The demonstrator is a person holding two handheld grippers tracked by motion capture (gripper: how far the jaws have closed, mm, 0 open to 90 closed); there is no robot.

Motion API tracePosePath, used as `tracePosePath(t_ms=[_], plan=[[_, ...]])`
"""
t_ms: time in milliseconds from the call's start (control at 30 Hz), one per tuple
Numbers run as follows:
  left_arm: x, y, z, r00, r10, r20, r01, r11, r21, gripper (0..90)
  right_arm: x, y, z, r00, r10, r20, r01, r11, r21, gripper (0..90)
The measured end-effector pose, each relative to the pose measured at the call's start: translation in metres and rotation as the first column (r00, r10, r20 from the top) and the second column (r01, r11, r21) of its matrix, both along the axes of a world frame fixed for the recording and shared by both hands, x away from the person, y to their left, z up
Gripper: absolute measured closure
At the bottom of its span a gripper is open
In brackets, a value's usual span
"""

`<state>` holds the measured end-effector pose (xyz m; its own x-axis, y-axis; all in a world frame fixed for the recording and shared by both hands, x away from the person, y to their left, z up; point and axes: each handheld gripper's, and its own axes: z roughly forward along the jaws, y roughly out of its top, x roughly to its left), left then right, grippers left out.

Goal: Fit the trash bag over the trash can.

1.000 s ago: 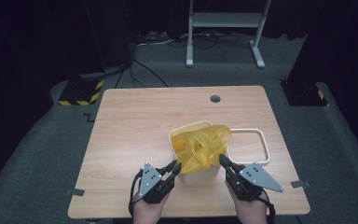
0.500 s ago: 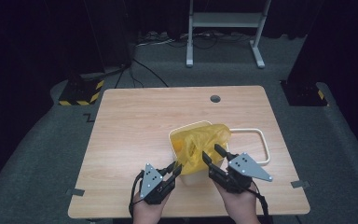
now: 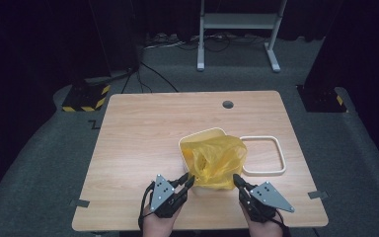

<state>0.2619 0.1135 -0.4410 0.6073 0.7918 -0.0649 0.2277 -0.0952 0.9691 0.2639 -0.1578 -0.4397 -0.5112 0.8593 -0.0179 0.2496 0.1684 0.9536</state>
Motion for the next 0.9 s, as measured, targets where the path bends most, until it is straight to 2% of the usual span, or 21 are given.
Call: tracePosePath(t_ms=[167,267,367,500,600,700,767,900], plan=[[-0.002,0.000,-0.004,0.9999,-0.006,-0.010,0.006,0.9998,0.017,87.7,0.005,0.002,-0.024,0.9978,-0.006,-0.066,0.005,1.000,-0.022,90.0],[-0.002,0.000,-0.008,0.9997,-0.004,-0.024,0.005,0.9998,0.019,89.5,0.013,0.005,-0.034,0.9955,-0.006,-0.095,0.002,0.999,-0.038,89.9],[-0.001,0.003,-0.013,0.9992,0.004,-0.040,-0.002,0.9996,0.028,89.7,0.018,0.008,-0.039,0.9928,-0.004,-0.119,-0.001,0.999,-0.045,89.7],[0.002,0.006,-0.021,0.9972,0.008,-0.074,-0.006,0.9996,0.026,89.7,0.020,0.008,-0.039,0.9926,-0.002,-0.121,-0.004,0.999,-0.048,89.5],[0.003,0.006,-0.022,0.9970,0.019,-0.075,-0.017,0.9994,0.029,89.6,0.020,0.005,-0.037,0.9933,-0.005,-0.116,-0.001,0.999,-0.046,88.3],[0.003,0.006,-0.021,0.9975,0.029,-0.064,-0.028,0.9992,0.029,86.9,0.016,0.000,-0.031,0.9944,0.006,-0.105,-0.007,1.000,-0.008,80.5],[0.002,0.006,-0.020,0.9976,0.035,-0.059,-0.033,0.9990,0.031,85.3,0.010,-0.003,-0.023,0.9977,0.010,-0.067,-0.009,1.000,0.013,76.0],[0.000,0.005,-0.019,0.9981,0.040,-0.047,-0.038,0.9982,0.046,83.3,0.000,-0.009,-0.004,0.9999,0.003,0.016,-0.004,0.999,0.044,74.9]])
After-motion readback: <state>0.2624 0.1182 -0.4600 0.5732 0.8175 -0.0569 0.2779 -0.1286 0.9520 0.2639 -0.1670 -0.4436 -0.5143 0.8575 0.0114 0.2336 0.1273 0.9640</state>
